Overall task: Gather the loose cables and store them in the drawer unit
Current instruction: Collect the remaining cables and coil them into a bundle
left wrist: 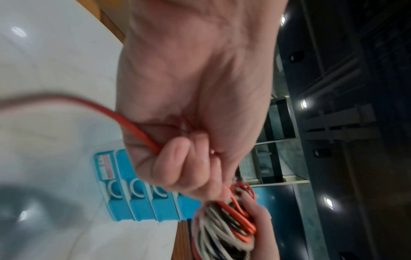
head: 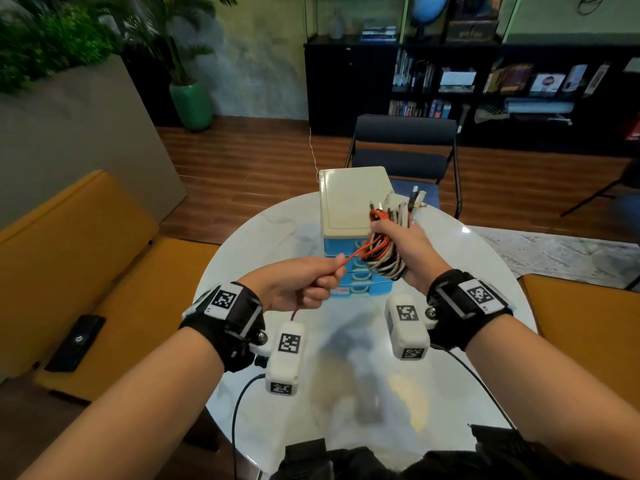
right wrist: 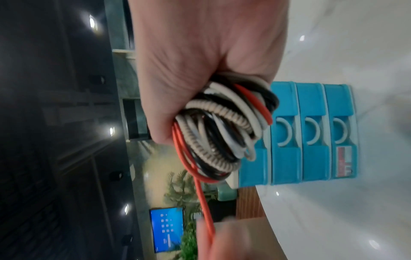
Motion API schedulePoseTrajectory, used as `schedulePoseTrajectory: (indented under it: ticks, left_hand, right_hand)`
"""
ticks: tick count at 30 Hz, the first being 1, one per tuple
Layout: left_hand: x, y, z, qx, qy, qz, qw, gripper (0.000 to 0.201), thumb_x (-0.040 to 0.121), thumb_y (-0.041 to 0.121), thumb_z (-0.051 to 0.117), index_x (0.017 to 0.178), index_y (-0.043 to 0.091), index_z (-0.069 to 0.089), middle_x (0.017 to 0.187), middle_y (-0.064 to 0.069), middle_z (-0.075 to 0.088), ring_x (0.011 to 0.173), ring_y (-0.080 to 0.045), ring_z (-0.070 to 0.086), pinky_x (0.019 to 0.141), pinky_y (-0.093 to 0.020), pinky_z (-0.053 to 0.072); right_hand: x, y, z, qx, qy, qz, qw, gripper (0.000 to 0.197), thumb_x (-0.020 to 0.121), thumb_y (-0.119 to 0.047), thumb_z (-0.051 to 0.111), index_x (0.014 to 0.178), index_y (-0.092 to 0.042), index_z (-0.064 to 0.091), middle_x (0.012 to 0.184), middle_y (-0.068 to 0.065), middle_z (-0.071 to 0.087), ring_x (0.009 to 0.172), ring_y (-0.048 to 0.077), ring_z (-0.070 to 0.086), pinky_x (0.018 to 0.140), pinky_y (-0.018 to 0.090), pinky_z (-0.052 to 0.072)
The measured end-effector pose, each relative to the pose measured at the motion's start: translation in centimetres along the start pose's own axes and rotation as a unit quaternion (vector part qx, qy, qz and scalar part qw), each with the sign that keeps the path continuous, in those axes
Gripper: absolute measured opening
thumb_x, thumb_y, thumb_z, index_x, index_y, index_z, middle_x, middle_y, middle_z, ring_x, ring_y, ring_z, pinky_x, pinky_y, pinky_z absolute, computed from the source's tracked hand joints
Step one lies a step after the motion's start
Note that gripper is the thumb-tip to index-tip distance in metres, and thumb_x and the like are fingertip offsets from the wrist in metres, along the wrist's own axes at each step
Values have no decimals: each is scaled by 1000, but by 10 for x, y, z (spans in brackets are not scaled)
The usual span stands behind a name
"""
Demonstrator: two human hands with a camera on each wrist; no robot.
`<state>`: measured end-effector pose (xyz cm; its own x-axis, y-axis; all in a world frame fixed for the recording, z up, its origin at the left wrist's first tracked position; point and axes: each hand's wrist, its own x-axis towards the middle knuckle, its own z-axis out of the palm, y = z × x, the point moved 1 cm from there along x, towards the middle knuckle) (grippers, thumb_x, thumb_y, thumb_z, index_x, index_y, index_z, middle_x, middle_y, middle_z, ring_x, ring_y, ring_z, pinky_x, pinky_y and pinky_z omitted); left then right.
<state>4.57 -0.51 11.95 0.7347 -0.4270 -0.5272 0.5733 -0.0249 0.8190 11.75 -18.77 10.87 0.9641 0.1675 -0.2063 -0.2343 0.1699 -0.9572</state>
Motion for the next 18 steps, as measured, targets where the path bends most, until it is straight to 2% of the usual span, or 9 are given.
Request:
schedulePoseTrajectory:
  ticks: [3,5,6,8,10,13,15,16,18]
  left_hand:
    - [-9,-15,-17,29,-81,-52,995,28,99,39,39,79,22,49,59,9,29,44,-4,23,45,-15,24]
    - [-10,-20,-26,107,-76,-62,989,27,98,38,44,80,20,53,61,7,33,49,-7,26,53,-20,27]
    - [-9,-19,-28,187,-46,-49,980,26,97,37,48,81,19,57,61,7,37,51,-8,29,55,-22,27]
    - [-4,-10,-27,375,68,-7,925,24,95,36,54,83,18,67,64,6,47,57,-8,39,57,-20,31]
    - [5,0,-24,441,171,70,878,21,93,32,59,86,16,71,69,6,55,64,-7,46,56,-13,37]
    - [14,8,-16,426,226,169,860,16,90,24,65,81,12,69,72,4,60,62,-3,48,53,-7,36]
    - [17,9,-12,438,239,193,845,14,89,22,65,80,11,68,75,2,62,64,-2,50,56,-9,36]
    - [18,9,-11,438,239,196,844,15,90,23,64,82,10,68,77,0,63,66,-3,51,57,-10,39]
    - [15,7,-10,409,225,175,867,20,95,24,56,86,9,66,74,-2,60,62,-6,50,54,-10,40]
  right_hand:
    - [4,-8,-15,73,16,21,997,33,88,-12,65,116,4,56,85,14,68,76,26,70,72,37,58]
    - [2,-13,-20,64,-16,61,996,44,89,-17,65,125,6,54,91,14,70,77,23,70,67,34,57]
    - [-1,-14,-19,40,-48,87,994,44,89,-20,64,126,3,54,95,14,71,76,22,70,64,32,57]
    - [-9,-17,-16,-6,-113,135,984,33,91,-22,60,118,-2,57,102,16,70,74,21,69,60,30,57]
    - [-17,-18,-9,-29,-159,173,972,20,93,-20,56,106,-6,60,107,21,67,70,21,68,58,28,58]
    - [-26,-12,0,-63,-213,199,954,20,94,-18,55,106,-4,60,97,20,67,64,21,70,56,28,58]
    - [-27,-5,2,-95,-227,191,950,22,94,-19,57,109,-4,60,90,16,70,68,23,71,59,30,58]
    - [-28,-3,3,-98,-222,183,953,21,94,-19,58,108,-5,61,89,14,71,69,23,70,60,30,59]
    - [-27,0,3,-96,-208,168,959,18,93,-17,60,104,-4,62,86,13,70,68,23,69,59,31,58]
